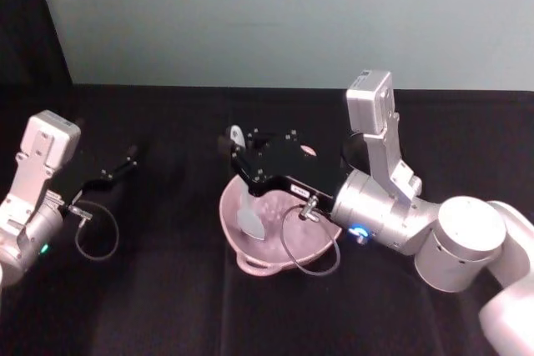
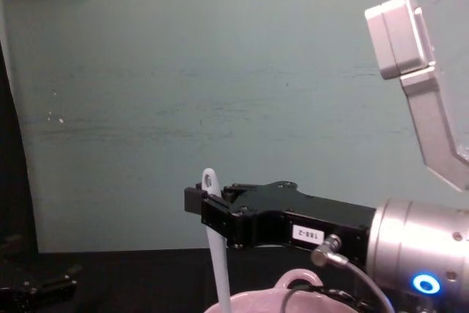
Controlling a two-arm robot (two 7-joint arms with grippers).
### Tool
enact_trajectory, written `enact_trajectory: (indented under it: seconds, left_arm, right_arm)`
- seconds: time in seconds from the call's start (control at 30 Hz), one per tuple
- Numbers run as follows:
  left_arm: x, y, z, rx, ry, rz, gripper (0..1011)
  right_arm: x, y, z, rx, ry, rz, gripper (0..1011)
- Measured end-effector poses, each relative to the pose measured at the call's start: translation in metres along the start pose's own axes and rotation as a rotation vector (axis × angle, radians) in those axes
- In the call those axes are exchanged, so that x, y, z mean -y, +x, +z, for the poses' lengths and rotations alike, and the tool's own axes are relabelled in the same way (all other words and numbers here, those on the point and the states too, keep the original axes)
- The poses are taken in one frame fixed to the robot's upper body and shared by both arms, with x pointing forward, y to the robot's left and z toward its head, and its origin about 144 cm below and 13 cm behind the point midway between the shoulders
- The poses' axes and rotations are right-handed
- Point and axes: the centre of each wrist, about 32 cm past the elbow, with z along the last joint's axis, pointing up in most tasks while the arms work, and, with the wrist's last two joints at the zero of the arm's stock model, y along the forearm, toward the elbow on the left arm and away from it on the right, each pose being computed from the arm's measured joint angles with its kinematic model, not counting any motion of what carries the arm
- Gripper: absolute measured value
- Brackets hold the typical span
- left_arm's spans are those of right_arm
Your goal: Use the one hand to pick up the spoon and stir the clear water in the bowl.
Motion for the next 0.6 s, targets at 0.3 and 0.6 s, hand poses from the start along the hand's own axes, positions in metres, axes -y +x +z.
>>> enact_trajectory:
  seconds: [0.3,0.6]
  left_arm:
    - [0.000,0.000,0.000,0.000,0.000,0.000,1011]
    - [0.000,0.000,0.000,0.000,0.000,0.000,1011]
  right_arm:
    - [-0.008,0.018,-0.015,-0.052,0.052,-0.064,113]
    - [0.009,0.035,-0.026,-0.055,0.069,-0.205,114]
